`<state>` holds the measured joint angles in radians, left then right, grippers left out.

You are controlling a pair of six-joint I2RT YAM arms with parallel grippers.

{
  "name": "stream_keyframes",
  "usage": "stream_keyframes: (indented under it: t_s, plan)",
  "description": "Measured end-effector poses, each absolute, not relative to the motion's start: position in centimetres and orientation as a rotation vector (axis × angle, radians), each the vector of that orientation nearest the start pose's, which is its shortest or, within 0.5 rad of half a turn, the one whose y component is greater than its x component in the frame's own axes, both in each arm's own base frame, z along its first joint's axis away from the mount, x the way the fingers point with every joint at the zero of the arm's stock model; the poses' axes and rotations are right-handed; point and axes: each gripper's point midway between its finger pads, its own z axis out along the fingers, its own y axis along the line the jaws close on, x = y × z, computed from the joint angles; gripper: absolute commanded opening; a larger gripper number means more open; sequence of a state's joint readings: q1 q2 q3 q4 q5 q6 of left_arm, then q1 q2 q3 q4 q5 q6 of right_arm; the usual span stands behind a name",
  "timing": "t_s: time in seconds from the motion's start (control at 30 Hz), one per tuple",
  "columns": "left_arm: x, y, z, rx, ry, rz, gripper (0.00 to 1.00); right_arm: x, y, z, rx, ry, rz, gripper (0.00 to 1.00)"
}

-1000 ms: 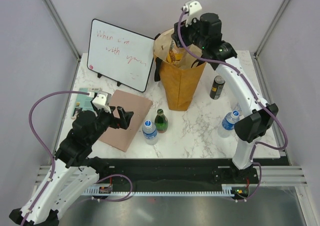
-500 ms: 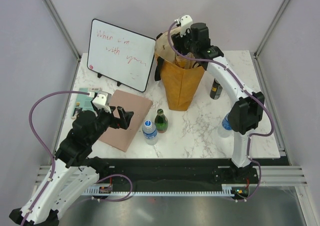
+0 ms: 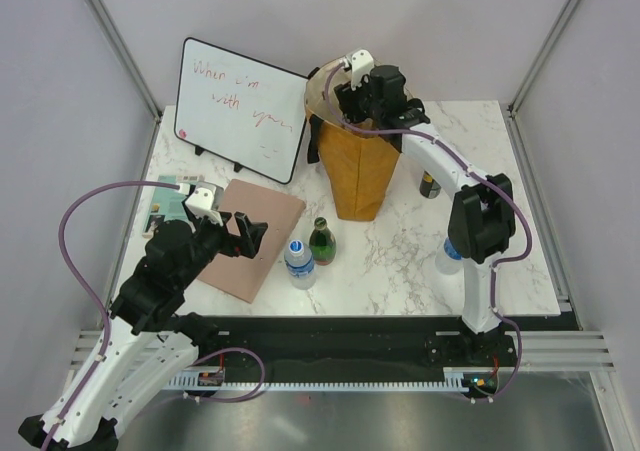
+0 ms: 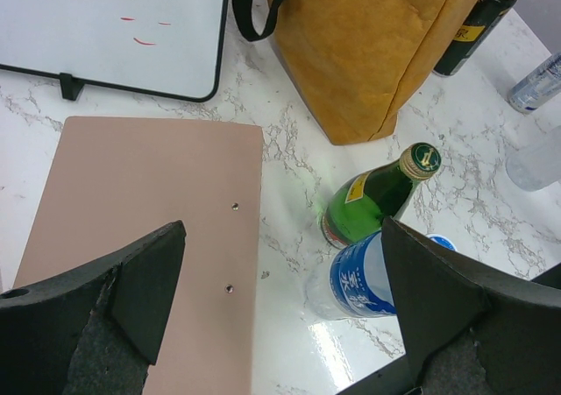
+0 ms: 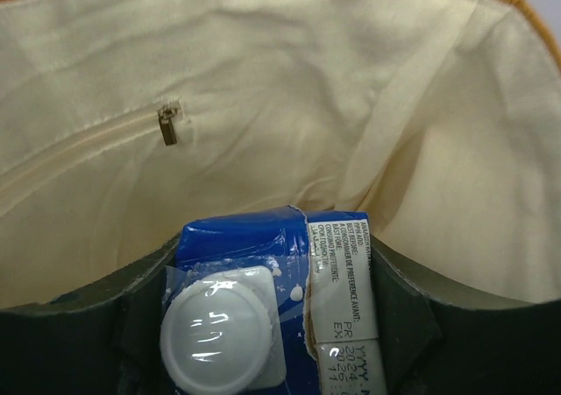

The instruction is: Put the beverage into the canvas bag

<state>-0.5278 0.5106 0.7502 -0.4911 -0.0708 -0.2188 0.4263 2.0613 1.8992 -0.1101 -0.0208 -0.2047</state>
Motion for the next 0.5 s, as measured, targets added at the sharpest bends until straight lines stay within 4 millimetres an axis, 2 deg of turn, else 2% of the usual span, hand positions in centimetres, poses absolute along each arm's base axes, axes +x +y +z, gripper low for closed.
stream_keyframes:
  t_s: [0.23, 0.37, 0.5]
  plan:
    - [21.3, -12.1, 25.7, 0.236, 1.831, -0.463, 1.00, 56.7, 25.1, 21.6, -0.590, 1.806, 0.173, 0.02]
    - [21.3, -12.1, 25.7, 0.237, 1.831, -0.464, 0.99, 57.1, 25.1, 21.9, -0.568, 1.777, 0.169, 0.11]
    - [21.3, -12.1, 25.7, 0.237, 1.831, -0.464, 0.99, 57.1, 25.0, 21.8, -0.560, 1.777, 0.168, 0.27]
